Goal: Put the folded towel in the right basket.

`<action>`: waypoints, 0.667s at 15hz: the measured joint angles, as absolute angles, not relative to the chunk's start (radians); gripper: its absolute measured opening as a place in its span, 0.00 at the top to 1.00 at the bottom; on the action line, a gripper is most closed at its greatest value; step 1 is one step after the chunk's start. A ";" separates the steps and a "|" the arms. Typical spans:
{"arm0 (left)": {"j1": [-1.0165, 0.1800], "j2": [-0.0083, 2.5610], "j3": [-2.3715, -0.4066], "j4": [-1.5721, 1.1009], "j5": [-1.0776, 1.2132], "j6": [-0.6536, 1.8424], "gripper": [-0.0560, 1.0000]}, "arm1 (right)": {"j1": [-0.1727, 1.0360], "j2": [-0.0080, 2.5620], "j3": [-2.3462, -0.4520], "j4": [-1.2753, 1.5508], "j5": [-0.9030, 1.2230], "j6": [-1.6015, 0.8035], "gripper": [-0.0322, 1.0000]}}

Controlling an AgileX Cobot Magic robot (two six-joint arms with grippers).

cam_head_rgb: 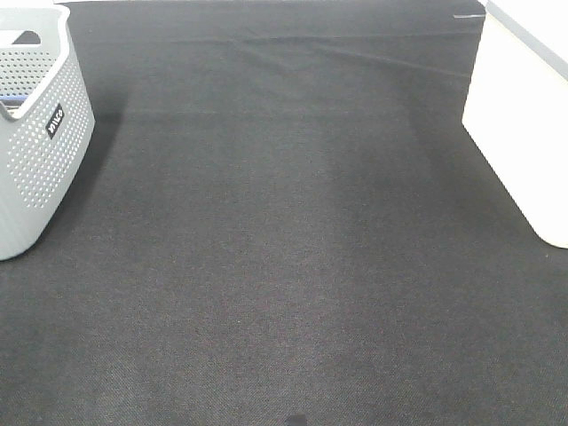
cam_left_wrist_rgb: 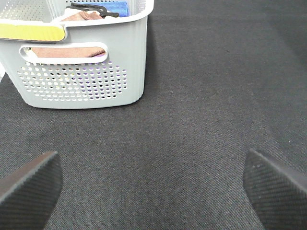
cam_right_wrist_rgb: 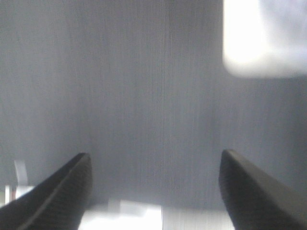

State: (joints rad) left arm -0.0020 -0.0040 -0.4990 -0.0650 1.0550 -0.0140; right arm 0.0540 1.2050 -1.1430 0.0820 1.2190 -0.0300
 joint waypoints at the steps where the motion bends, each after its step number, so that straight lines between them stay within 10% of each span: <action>1: -0.002 -0.004 -0.499 -0.065 1.055 -0.014 0.03 | 0.054 1.141 -1.050 0.082 1.219 -0.030 0.29; 10: -0.002 -0.004 -0.499 -0.065 1.055 -0.014 0.03 | 0.054 0.537 -0.618 0.049 1.222 -0.030 0.29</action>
